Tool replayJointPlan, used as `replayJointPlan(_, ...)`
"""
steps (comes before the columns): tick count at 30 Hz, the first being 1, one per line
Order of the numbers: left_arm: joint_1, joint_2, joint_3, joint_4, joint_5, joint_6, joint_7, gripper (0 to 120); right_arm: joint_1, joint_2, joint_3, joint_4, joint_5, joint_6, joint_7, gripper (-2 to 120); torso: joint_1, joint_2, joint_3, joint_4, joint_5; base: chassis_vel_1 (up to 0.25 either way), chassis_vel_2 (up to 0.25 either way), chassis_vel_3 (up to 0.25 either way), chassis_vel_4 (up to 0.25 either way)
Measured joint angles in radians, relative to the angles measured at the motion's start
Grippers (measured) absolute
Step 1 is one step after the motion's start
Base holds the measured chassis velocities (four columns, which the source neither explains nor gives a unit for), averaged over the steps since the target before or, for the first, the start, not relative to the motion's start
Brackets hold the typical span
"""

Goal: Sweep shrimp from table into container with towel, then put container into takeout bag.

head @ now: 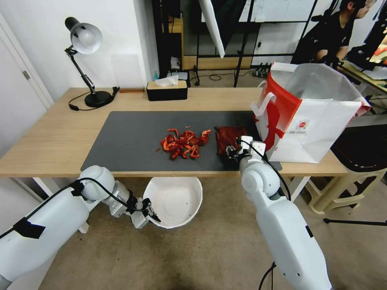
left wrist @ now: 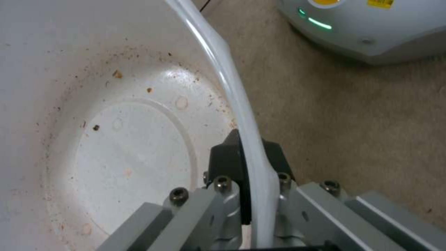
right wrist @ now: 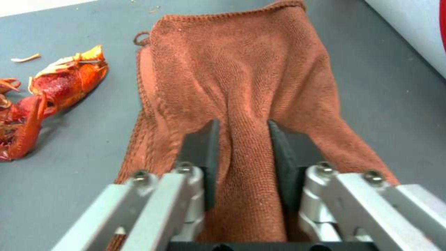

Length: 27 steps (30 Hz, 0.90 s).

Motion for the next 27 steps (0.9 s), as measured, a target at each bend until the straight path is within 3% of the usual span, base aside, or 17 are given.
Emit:
replayJointPlan(7, 0.004, -0.001, 0.0, 0.008, -0.004, -0.006, -0.013, 0, -0.006, -0.009, 0.007, 0.009, 0.005, 0.0, -0.01, 4, 0.0, 0.0, 0.0, 0.0005, 0.0002, 0.0, 0.0, 0.0, 0.0)
replayJointPlan(14, 0.004, 0.005, -0.004, 0.008, -0.009, -0.007, -0.013, 0, -0.004, -0.047, 0.013, 0.056, -0.024, 0.022, -0.096, 2, 0.0, 0.0, 0.001, 0.0003, 0.0007, 0.0, 0.0, 0.0, 0.0)
replayJointPlan(21, 0.008, 0.012, -0.013, 0.006, -0.011, -0.008, -0.013, 0, 0.027, -0.108, 0.016, 0.062, -0.148, 0.143, -0.296, 2, 0.0, 0.0, 0.001, 0.0001, 0.0006, 0.0, 0.0, 0.0, 0.0)
replayJointPlan(27, 0.01, 0.012, -0.016, 0.013, -0.012, -0.013, -0.018, 0, 0.115, -0.148, -0.007, -0.049, -0.264, 0.31, -0.478, 2, 0.0, 0.0, 0.0, 0.0001, 0.0006, 0.0, 0.0, 0.0, 0.0)
